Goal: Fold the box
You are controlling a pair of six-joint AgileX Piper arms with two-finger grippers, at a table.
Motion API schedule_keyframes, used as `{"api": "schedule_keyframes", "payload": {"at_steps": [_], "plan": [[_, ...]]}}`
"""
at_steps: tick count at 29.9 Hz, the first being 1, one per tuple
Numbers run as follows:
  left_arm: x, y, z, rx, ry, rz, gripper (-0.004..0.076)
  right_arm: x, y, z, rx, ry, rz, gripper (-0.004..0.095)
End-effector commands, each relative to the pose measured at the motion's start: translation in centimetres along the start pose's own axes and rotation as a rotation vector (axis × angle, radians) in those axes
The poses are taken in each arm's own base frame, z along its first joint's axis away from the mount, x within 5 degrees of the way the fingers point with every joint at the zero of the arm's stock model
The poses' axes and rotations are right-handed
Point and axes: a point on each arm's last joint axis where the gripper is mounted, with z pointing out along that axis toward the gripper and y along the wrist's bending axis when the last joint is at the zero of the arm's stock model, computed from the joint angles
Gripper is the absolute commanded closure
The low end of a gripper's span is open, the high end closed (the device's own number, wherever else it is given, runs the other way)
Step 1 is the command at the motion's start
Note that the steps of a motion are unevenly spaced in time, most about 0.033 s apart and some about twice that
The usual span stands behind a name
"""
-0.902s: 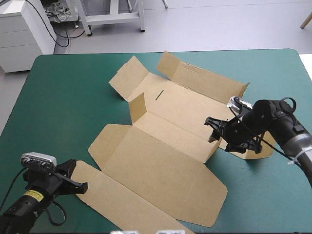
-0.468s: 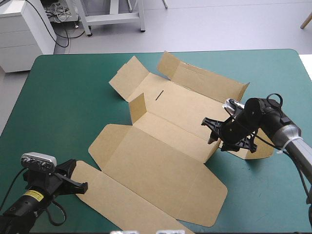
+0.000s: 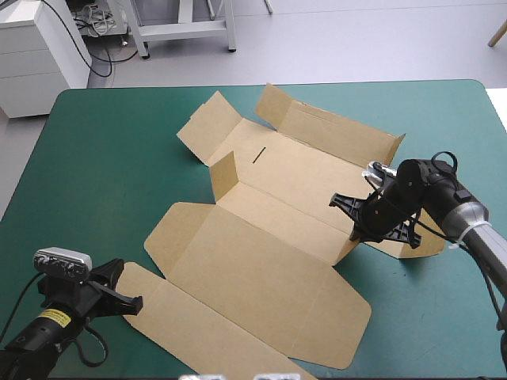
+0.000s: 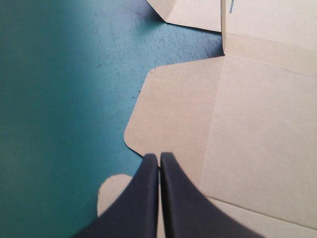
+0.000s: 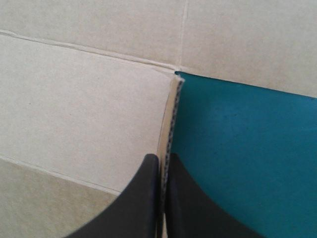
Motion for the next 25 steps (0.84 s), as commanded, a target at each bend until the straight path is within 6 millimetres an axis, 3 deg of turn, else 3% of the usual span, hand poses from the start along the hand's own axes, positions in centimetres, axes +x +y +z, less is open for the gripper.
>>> {"api": "schedule_keyframes", "payload": {"at_steps": [1,14,20,25], "plan": [[-1.5,0.0,-0.4,-0.003,-0.087,-0.015,0.0731,-0.2,0.3,-1.6,-0.032,-0.051,-0.015,0.0929],[-1.5,0.0,-0.4,-0.003,-0.087,-0.015,0.0731,-0.7,0.0,-2.1,0.024,-0.093,-0.135,0.0927],[-1.5,0.0,-0.4,-0.003,-0.087,-0.015,0.0731,-2.3,0.4,-4.2,0.117,-0.181,-0.282,0.0927],[-1.4,0.0,-0.4,-0.002,-0.085,-0.014,0.0731,-4.5,1.5,-4.4,0.184,-0.161,-0.411,0.0928]]}}
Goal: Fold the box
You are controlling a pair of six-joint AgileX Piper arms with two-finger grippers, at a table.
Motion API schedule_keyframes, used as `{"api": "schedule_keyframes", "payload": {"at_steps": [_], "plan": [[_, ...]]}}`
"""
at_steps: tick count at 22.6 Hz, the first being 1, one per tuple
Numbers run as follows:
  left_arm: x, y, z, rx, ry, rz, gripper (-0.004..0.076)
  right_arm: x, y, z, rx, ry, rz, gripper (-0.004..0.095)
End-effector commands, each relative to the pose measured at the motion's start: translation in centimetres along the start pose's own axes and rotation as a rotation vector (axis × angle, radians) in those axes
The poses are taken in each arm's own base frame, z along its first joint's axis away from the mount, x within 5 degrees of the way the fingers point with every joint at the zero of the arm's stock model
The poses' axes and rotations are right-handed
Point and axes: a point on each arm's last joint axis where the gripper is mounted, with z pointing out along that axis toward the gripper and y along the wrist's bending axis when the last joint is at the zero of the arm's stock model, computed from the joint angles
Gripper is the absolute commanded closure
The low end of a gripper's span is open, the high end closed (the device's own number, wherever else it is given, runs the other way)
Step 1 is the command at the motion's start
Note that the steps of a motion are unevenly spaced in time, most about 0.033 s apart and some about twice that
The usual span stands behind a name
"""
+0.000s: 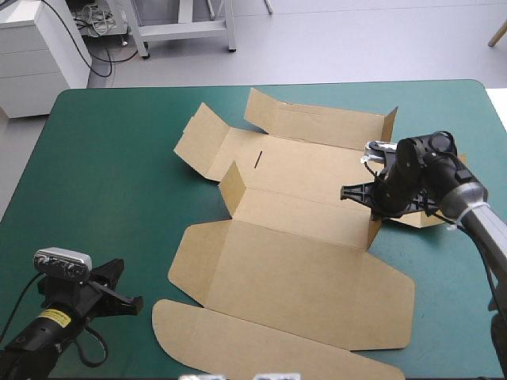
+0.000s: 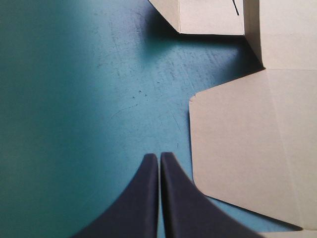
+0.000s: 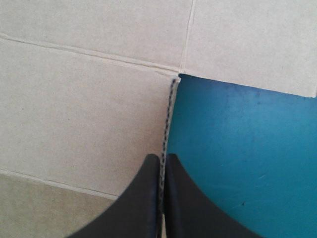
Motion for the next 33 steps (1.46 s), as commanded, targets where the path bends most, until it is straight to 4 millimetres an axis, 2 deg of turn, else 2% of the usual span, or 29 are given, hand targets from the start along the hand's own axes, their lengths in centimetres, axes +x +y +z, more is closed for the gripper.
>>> {"api": "schedule_keyframes", "payload": {"at_steps": [1,5,8,9,13,15,18,19,20,21,28,30,33], "plan": [[-1.4,0.0,-0.4,-0.002,-0.082,-0.014,0.0731,-2.3,0.3,-1.6,0.012,-0.081,-0.105,0.0928],[-1.4,0.0,-0.4,-0.001,-0.08,-0.014,0.0731,-5.1,1.1,-1.2,0.011,-0.113,-0.23,0.0927],[-1.4,0.0,-0.4,-0.001,-0.08,-0.014,0.0731,-7.3,1.9,-1.7,-0.001,-0.164,-0.373,0.0927],[-1.4,0.0,-0.4,-0.001,-0.08,-0.014,0.0731,-8.6,2.7,-2.2,-0.002,-0.205,-0.463,0.0927],[-1.4,0.0,-0.4,-0.001,-0.08,-0.014,0.0731,-10.2,4.7,-2.5,0.01,-0.264,-0.686,0.0928],[-1.4,0.0,-0.4,-0.001,-0.08,-0.014,0.0731,-10.6,7.8,-1.6,0.012,-0.277,-0.92,0.0928],[-1.4,0.0,-0.4,-0.001,-0.08,-0.014,0.0731,-10.3,10.9,-0.8,0.012,-0.295,-1.129,0.0928],[-1.4,0.0,-0.4,-0.001,-0.08,-0.014,0.0731,-9.9,12.4,-1.0,0.01,-0.322,-1.224,0.0928],[-1.4,0.0,-0.4,-0.001,-0.08,-0.014,0.0731,-9.7,13.0,-1.2,0.01,-0.334,-1.268,0.0928],[-1.4,0.0,-0.4,-0.001,-0.08,-0.014,0.0731,-9.1,14.3,-1.6,0.011,-0.359,-1.371,0.0928],[-1.4,0.0,-0.4,-0.001,-0.079,-0.014,0.0731,-4.7,21.1,-2.7,-0.063,-0.479,-1.76,0.0929],[-1.4,0.0,-0.4,-0.001,-0.079,-0.014,0.0731,-3.8,22.7,-3.0,-0.053,-0.551,-1.847,0.0929],[-1.3,0.0,-0.4,0.0,-0.074,-0.014,0.0731,-3.3,23.6,-3.3,-0.051,-0.599,-1.878,0.093]]}}
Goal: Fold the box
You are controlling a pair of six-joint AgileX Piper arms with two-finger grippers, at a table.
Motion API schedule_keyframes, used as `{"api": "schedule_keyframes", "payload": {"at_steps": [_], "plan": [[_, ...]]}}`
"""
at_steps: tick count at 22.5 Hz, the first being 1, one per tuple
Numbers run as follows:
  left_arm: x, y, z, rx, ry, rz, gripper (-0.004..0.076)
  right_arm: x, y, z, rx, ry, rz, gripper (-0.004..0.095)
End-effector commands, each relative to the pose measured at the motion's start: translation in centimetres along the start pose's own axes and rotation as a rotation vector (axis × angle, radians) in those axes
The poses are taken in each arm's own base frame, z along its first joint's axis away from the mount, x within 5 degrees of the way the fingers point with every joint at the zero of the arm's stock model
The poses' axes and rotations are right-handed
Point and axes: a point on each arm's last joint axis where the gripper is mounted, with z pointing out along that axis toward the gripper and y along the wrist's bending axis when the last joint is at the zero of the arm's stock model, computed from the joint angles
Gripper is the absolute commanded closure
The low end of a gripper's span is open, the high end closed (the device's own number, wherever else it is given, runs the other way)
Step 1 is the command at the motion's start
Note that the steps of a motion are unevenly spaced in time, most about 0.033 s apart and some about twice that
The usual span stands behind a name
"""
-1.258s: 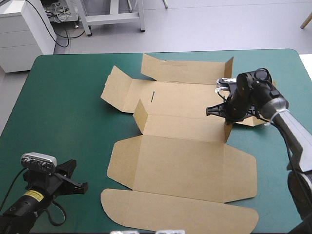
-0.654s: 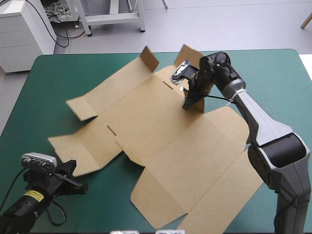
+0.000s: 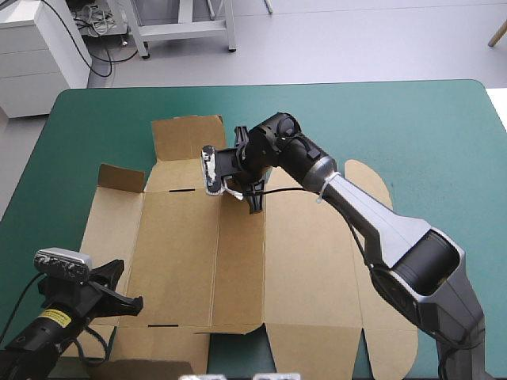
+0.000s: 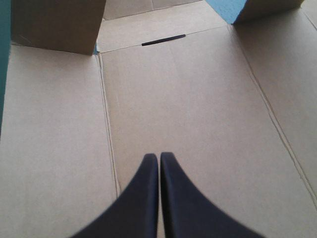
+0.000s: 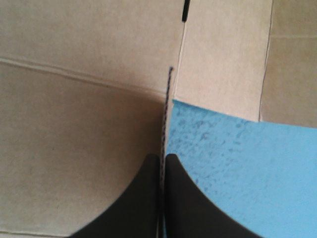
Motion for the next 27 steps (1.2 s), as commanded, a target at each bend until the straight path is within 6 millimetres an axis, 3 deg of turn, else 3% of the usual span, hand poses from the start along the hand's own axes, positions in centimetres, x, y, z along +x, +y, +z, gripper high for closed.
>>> {"api": "schedule_keyframes", "payload": {"at_steps": [1,8,14,19,24,27], "plan": [[-1.4,0.0,-0.4,-0.001,-0.079,-0.014,0.0731,-1.4,-1.1,-4.0,0.15,-0.077,-0.054,0.0929],[-1.1,-0.1,-0.4,0.006,-0.048,-0.014,0.0731,-1.1,-1.3,-4.0,0.165,-0.039,-0.026,0.0929],[-1.0,-0.1,-0.4,0.01,-0.034,-0.014,0.0731,-0.8,-1.0,-0.9,0.109,-0.015,0.003,0.0929],[-1.0,-0.1,-0.4,0.01,-0.034,-0.014,0.0731,-0.9,-1.2,-0.6,0.126,-0.025,0.033,0.0916],[-1.0,-0.1,-0.4,0.01,-0.034,-0.014,0.0731,-0.3,-1.8,-1.7,0.201,0.037,0.083,0.0619],[-1.0,-0.1,-0.4,0.01,-0.034,-0.014,0.0731,0.0,-2.1,-3.7,0.25,0.049,0.126,0.0614]]}}
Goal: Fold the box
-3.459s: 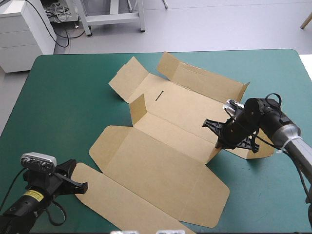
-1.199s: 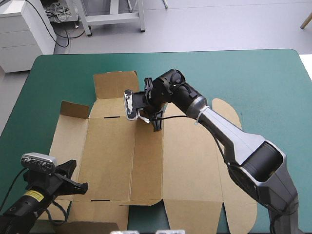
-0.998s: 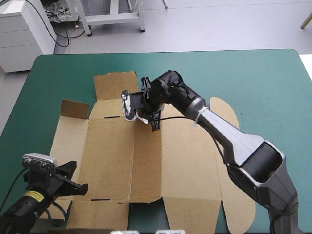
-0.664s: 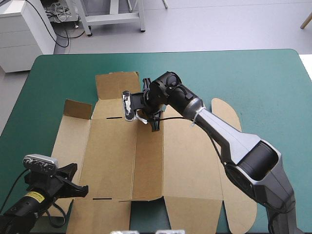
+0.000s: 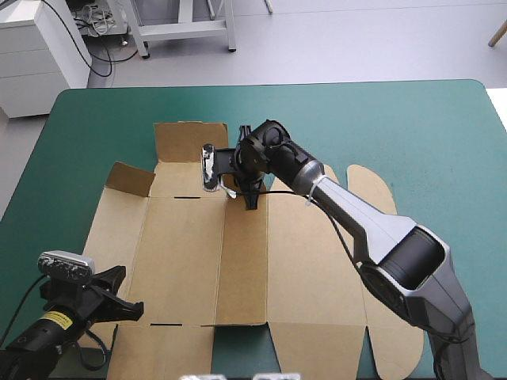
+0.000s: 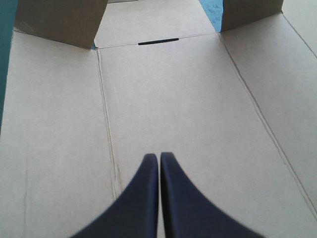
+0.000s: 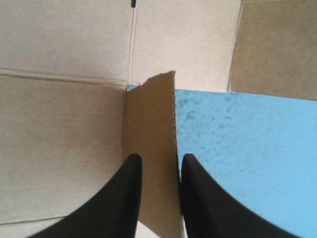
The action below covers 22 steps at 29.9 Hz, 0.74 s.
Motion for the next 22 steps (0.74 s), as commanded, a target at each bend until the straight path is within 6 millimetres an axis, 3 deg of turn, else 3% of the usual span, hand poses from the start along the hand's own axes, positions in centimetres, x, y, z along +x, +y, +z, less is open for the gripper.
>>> {"api": "schedule_keyframes", "payload": {"at_steps": [1,3,6,12,17,22], "plan": [[-1.4,0.0,-0.4,-0.002,-0.085,-0.013,0.0731,0.7,-2.5,-7.1,0.191,-0.048,0.103,0.0614],[-1.4,0.0,-0.4,-0.002,-0.085,-0.013,0.0731,2.1,-3.2,-8.7,0.225,-0.023,0.201,0.0614],[-1.4,0.0,-0.4,-0.002,-0.085,-0.013,0.0731,5.7,-4.1,-11.8,0.266,0.052,0.329,0.0633],[-1.4,0.0,-0.4,-0.002,-0.085,-0.013,0.0731,12.9,-3.1,-17.9,0.287,0.136,0.63,0.0896],[-1.4,0.0,-0.4,-0.004,-0.082,-0.011,0.0731,17.3,-0.3,-23.2,0.324,0.091,0.852,0.0928],[-1.5,0.0,-0.4,-0.004,-0.084,-0.01,0.0731,19.6,4.5,-25.3,0.325,0.111,1.016,0.0928]]}}
